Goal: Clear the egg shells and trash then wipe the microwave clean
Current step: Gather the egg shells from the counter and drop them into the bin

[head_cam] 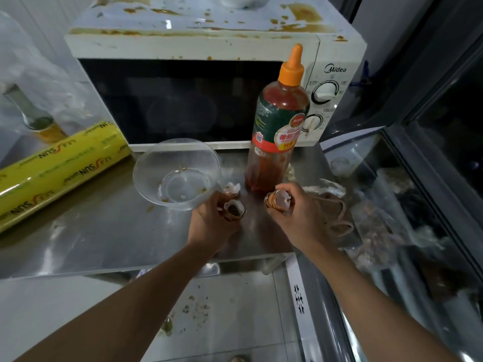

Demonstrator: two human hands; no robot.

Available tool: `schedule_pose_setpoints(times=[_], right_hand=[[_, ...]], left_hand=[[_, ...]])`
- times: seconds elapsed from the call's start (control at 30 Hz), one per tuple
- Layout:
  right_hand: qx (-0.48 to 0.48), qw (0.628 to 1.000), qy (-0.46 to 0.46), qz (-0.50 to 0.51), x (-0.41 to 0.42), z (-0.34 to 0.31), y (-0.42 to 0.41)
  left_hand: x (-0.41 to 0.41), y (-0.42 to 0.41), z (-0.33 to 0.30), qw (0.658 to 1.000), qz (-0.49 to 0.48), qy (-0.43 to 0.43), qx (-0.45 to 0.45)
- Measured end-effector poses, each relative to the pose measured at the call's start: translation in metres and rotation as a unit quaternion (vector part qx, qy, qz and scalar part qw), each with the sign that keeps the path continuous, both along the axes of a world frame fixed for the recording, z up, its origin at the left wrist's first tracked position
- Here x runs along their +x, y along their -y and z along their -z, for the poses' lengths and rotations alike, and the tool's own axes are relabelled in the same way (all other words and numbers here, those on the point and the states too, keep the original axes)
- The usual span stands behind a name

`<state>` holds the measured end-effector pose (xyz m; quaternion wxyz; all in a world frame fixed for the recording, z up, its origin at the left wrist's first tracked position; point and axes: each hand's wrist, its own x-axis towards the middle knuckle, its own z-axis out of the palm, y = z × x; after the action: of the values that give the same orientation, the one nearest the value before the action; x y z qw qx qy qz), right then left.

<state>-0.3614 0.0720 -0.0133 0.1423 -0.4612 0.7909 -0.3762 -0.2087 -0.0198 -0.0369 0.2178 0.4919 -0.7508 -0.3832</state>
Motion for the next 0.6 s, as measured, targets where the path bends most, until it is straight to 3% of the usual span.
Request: schedule_pose_setpoints(times=[0.6], right_hand=[[0.021,0.998,-0.055,-0.014,0.054,-0.001,0.071]], left_hand=[[0.091,0.016,-0.032,0.999,-0.01,-0.044,-0.001]])
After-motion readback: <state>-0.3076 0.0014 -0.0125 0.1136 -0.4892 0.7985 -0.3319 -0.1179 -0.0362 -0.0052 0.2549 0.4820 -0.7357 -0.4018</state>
